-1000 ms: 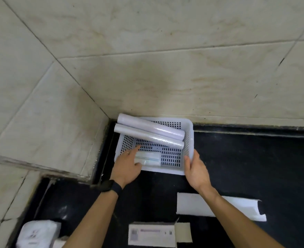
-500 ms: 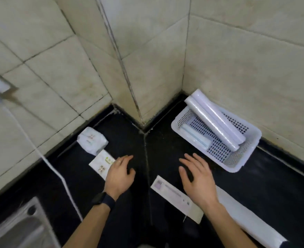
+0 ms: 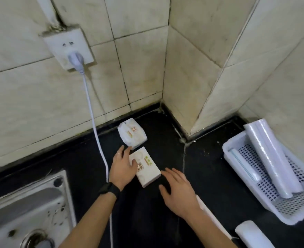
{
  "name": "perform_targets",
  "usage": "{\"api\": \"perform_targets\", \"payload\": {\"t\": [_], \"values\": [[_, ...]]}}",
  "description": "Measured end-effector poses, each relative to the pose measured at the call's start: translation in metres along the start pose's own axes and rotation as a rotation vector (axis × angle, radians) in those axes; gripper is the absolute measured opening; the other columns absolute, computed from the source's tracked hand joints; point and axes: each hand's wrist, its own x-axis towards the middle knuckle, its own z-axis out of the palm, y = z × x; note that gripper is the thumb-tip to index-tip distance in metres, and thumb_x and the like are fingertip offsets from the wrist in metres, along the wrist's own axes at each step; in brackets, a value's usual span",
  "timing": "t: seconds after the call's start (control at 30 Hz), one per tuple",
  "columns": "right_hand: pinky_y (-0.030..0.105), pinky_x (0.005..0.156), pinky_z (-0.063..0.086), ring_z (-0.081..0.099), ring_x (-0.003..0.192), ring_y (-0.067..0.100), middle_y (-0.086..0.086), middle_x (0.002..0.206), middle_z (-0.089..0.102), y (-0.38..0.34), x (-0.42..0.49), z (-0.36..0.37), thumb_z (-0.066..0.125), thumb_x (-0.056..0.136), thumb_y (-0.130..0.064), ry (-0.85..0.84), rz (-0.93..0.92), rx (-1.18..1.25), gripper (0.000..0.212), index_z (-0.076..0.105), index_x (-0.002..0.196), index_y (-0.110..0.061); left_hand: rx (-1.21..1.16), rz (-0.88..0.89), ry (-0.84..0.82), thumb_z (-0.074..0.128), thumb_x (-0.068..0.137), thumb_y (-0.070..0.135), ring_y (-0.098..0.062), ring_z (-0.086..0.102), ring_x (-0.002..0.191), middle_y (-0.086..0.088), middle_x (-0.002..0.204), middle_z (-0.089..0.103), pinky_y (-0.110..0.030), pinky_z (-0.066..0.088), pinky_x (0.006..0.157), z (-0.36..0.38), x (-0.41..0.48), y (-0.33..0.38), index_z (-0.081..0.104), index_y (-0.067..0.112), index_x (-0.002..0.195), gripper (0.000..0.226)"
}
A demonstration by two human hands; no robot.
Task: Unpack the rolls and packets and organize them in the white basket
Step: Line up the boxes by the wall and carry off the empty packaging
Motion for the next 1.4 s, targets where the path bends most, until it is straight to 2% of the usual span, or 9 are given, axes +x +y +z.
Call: {"api": "perform_targets", "payload": {"t": [0.23, 0.33, 0.43, 0.57, 0.73, 0.87, 1.03, 1.17, 1.4], "values": [[0.046, 0.121, 0.026, 0.009, 0.153, 0.026, 0.001, 0.169, 0.000, -0.018, 0.052, 0.043, 0.049, 0.086, -0.070, -0.241, 0.053, -0.122, 0.084, 0.015, 0.157, -0.039, 0.083, -0.011, -0.057, 0.053, 0.096, 0.036, -0.033, 0.028, 0.144, -0.012, 0.161, 0.024, -0.045, 0.033, 0.115, 0.004, 0.070, -0.004, 0.037, 0.023, 0.149, 0.056], [0.049, 0.118, 0.028, 0.016, 0.150, 0.029, 0.001, 0.168, -0.003, -0.022, 0.063, 0.061, 0.056, 0.077, -0.076, -0.288, 0.130, -0.100, 0.097, 0.004, 0.153, -0.046, 0.206, 0.060, -0.124, 0.058, 0.093, 0.042, -0.028, 0.030, 0.144, -0.006, 0.161, 0.027, -0.045, 0.032, 0.115, 0.008, 0.098, -0.010, 0.036, 0.028, 0.150, 0.062], [0.044, 0.105, 0.045, 0.033, 0.135, 0.026, -0.003, 0.159, 0.012, -0.021, 0.065, 0.074, 0.060, 0.076, -0.068, -0.228, 0.163, -0.019, 0.087, 0.009, 0.145, -0.051, 0.362, 0.064, -0.194, 0.060, 0.091, 0.048, -0.022, 0.032, 0.144, 0.000, 0.158, 0.034, -0.044, 0.031, 0.115, 0.009, 0.117, -0.015, 0.041, 0.032, 0.147, 0.061], [0.030, 0.095, 0.051, 0.052, 0.115, 0.009, -0.014, 0.136, 0.042, -0.004, 0.070, 0.060, 0.069, 0.068, -0.063, -0.119, 0.211, 0.317, 0.078, 0.025, 0.133, -0.062, 0.440, 0.163, -0.063, 0.049, 0.099, 0.038, -0.020, 0.056, 0.121, 0.002, 0.136, 0.060, -0.037, 0.047, 0.097, 0.005, 0.125, -0.013, 0.063, 0.032, 0.126, 0.031], [0.041, 0.083, 0.059, 0.066, 0.098, 0.016, -0.006, 0.128, 0.055, 0.016, 0.106, 0.013, 0.069, 0.070, -0.060, 0.063, 0.317, 0.383, 0.073, 0.033, 0.133, -0.061, 0.351, 0.216, 0.047, 0.044, 0.102, 0.041, -0.021, 0.066, 0.092, 0.002, 0.109, 0.071, -0.032, 0.050, 0.070, -0.004, 0.122, -0.012, 0.066, 0.030, 0.120, 0.031], [0.045, 0.093, 0.053, 0.056, 0.117, 0.030, 0.007, 0.141, 0.045, 0.012, 0.174, -0.016, 0.065, 0.078, -0.058, 0.102, 0.321, 0.171, 0.082, 0.025, 0.147, -0.041, 0.279, 0.219, 0.100, 0.046, 0.101, 0.043, -0.022, 0.067, 0.090, 0.004, 0.109, 0.073, -0.032, 0.049, 0.067, -0.013, 0.120, -0.014, 0.069, 0.030, 0.120, 0.032], [0.049, 0.093, 0.049, 0.048, 0.122, 0.041, 0.017, 0.145, 0.033, -0.001, 0.253, -0.023, 0.050, 0.091, -0.062, 0.033, 0.280, -0.158, 0.082, 0.012, 0.156, -0.028, 0.218, 0.184, 0.090, 0.044, 0.101, 0.047, -0.019, 0.065, 0.092, 0.006, 0.112, 0.072, -0.031, 0.048, 0.067, -0.021, 0.115, -0.017, 0.064, 0.035, 0.127, 0.034], [0.049, 0.112, 0.034, 0.025, 0.144, 0.037, 0.021, 0.158, 0.023, 0.005, 0.280, -0.012, 0.034, 0.100, -0.058, -0.051, 0.268, -0.513, 0.078, 0.003, 0.159, -0.018, 0.210, 0.208, 0.101, 0.042, 0.102, 0.048, -0.017, 0.062, 0.095, 0.009, 0.117, 0.071, -0.026, 0.040, 0.066, -0.022, 0.113, -0.019, 0.062, 0.036, 0.129, 0.036], [0.051, 0.122, 0.020, 0.003, 0.153, 0.038, 0.020, 0.166, -0.001, 0.013, 0.283, -0.007, 0.035, 0.101, -0.057, -0.117, 0.288, -0.447, 0.083, -0.010, 0.159, -0.018, 0.222, 0.264, 0.148, 0.045, 0.102, 0.043, -0.018, 0.065, 0.086, 0.005, 0.107, 0.073, -0.029, 0.048, 0.064, -0.028, 0.115, -0.012, 0.064, 0.033, 0.126, 0.032]]}}
